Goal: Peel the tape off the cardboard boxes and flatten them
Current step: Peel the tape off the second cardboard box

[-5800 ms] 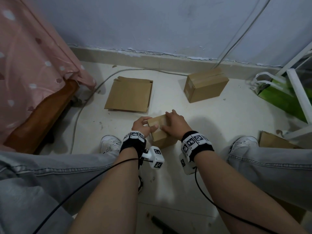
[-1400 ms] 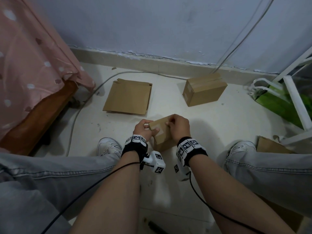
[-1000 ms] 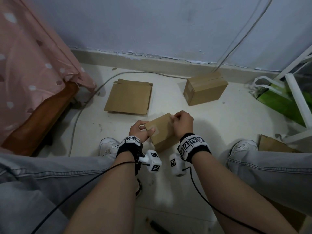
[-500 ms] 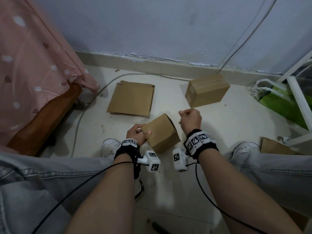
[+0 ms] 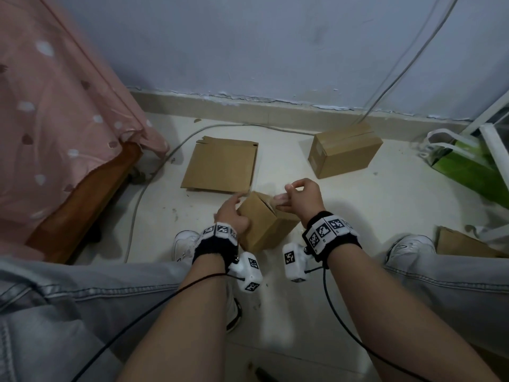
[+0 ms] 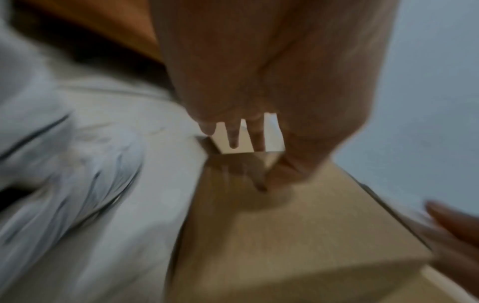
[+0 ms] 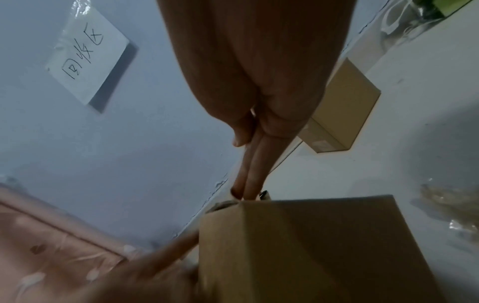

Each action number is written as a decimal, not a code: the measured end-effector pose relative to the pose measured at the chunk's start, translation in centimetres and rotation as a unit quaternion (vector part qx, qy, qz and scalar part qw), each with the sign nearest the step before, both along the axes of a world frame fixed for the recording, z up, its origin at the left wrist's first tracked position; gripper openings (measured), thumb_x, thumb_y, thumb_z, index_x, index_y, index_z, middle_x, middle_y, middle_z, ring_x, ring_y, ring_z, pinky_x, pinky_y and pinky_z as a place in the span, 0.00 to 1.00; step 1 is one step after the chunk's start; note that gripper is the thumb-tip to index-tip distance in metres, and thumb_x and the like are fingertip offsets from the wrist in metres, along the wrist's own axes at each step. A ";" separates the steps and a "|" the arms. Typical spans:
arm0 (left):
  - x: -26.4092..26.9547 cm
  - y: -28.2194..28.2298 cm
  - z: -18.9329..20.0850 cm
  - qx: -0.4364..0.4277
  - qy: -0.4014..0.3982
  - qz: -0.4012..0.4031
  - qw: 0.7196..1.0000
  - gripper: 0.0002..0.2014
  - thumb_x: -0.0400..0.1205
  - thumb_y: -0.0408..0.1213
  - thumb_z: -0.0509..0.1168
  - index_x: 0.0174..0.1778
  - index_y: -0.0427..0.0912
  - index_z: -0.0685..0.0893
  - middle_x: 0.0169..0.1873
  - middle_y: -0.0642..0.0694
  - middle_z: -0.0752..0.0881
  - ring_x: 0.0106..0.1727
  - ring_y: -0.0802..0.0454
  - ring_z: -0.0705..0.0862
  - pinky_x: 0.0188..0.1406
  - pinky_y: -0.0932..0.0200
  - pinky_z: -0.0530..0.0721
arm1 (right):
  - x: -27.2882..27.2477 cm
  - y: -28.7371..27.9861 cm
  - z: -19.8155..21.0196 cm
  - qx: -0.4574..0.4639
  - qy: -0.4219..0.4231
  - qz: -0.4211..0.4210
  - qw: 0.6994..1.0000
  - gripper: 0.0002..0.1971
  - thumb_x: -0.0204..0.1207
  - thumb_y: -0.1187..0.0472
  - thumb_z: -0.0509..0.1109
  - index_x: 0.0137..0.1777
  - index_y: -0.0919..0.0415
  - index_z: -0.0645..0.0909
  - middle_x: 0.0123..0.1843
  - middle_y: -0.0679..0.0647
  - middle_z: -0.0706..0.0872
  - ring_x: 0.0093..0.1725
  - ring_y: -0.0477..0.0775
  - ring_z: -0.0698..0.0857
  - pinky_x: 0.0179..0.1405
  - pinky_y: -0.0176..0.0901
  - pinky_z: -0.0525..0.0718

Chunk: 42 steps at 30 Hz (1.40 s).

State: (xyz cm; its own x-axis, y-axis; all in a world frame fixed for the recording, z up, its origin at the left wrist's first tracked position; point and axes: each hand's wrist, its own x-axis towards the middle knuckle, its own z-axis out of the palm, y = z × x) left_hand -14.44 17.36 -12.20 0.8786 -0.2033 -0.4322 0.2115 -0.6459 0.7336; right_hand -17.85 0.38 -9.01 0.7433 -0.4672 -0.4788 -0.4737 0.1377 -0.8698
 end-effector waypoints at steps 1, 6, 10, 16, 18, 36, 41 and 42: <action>0.2 -0.8 0.5 0.036 0.017 -0.057 0.998 0.43 0.70 0.28 0.68 0.82 0.56 0.64 0.74 0.45 0.74 0.72 0.42 0.76 0.75 0.43 0.72 | 0.1 0.1 -0.1 0.003 -0.001 0.000 1.000 0.02 0.85 0.67 0.64 0.53 0.65 0.74 0.43 0.70 0.89 0.34 0.64 0.91 0.32 0.52 0.91; -1.1 -3.2 0.6 0.126 0.006 -0.135 0.983 0.67 0.62 0.48 0.83 0.83 0.63 0.37 0.83 0.44 0.52 0.81 0.34 0.60 0.79 0.30 0.61 | 0.2 0.5 0.2 0.034 0.002 0.000 0.999 0.02 0.84 0.70 0.62 0.50 0.64 0.72 0.45 0.76 0.88 0.31 0.61 0.85 0.41 0.67 0.91; -2.1 -3.0 -0.7 0.051 -0.058 -0.074 0.994 0.49 0.58 0.47 0.81 0.71 0.72 0.62 0.74 0.47 0.64 0.72 0.36 0.71 0.73 0.34 0.71 | 0.3 0.1 -0.3 0.039 0.001 0.000 0.999 0.02 0.83 0.69 0.66 0.51 0.66 0.75 0.46 0.74 0.89 0.33 0.65 0.90 0.36 0.57 0.92; -2.4 -2.8 -0.9 0.002 -0.038 -0.040 0.998 0.48 0.58 0.53 0.80 0.71 0.74 0.60 0.73 0.47 0.68 0.74 0.40 0.70 0.77 0.32 0.63 | 0.5 -0.3 -1.5 0.016 0.050 -0.019 0.998 0.02 0.81 0.67 0.65 0.51 0.64 0.76 0.52 0.69 0.87 0.45 0.65 0.91 0.45 0.55 0.92; -2.4 -3.3 -0.6 0.000 -0.013 -0.010 1.000 0.46 0.63 0.61 0.75 0.75 0.72 0.57 0.74 0.46 0.69 0.77 0.41 0.67 0.79 0.33 0.58 | 0.9 -0.5 -1.9 -0.011 0.061 -0.002 0.998 0.22 0.77 0.69 0.62 0.69 0.56 0.66 0.59 0.66 0.84 0.50 0.64 0.89 0.48 0.57 0.91; -2.3 -1.7 -0.4 -0.056 -0.009 0.053 0.997 0.34 0.79 0.53 0.68 0.82 0.58 0.65 0.75 0.43 0.76 0.75 0.44 0.74 0.76 0.49 0.73 | 0.5 1.4 -2.7 -0.047 0.024 0.046 0.998 0.13 0.82 0.64 0.66 0.36 0.56 0.86 0.41 0.59 0.92 0.45 0.59 0.92 0.52 0.57 0.91; -2.7 -0.9 -1.9 -0.081 0.006 0.076 0.994 0.27 0.80 0.42 0.67 0.76 0.58 0.72 0.69 0.45 0.80 0.69 0.45 0.79 0.70 0.51 0.77 | 0.1 0.8 -2.5 -0.005 0.051 0.020 0.998 0.08 0.76 0.73 0.64 0.45 0.68 0.85 0.39 0.61 0.91 0.42 0.60 0.92 0.46 0.58 0.92; -3.0 -0.4 -2.7 -0.065 0.013 0.076 0.995 0.25 0.80 0.40 0.68 0.74 0.56 0.74 0.68 0.46 0.80 0.69 0.45 0.79 0.66 0.55 0.77 | 0.1 0.3 -2.6 -0.009 0.062 0.018 0.998 0.07 0.73 0.74 0.66 0.44 0.67 0.85 0.38 0.61 0.91 0.42 0.60 0.92 0.46 0.59 0.92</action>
State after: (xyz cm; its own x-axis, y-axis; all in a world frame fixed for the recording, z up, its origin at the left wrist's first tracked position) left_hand -17.45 16.95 -14.91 0.8920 -0.1252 -0.4344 0.3193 -0.5056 0.8015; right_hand -17.77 0.65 -11.65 0.6955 -0.4497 -0.5604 -0.5826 0.1036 -0.8061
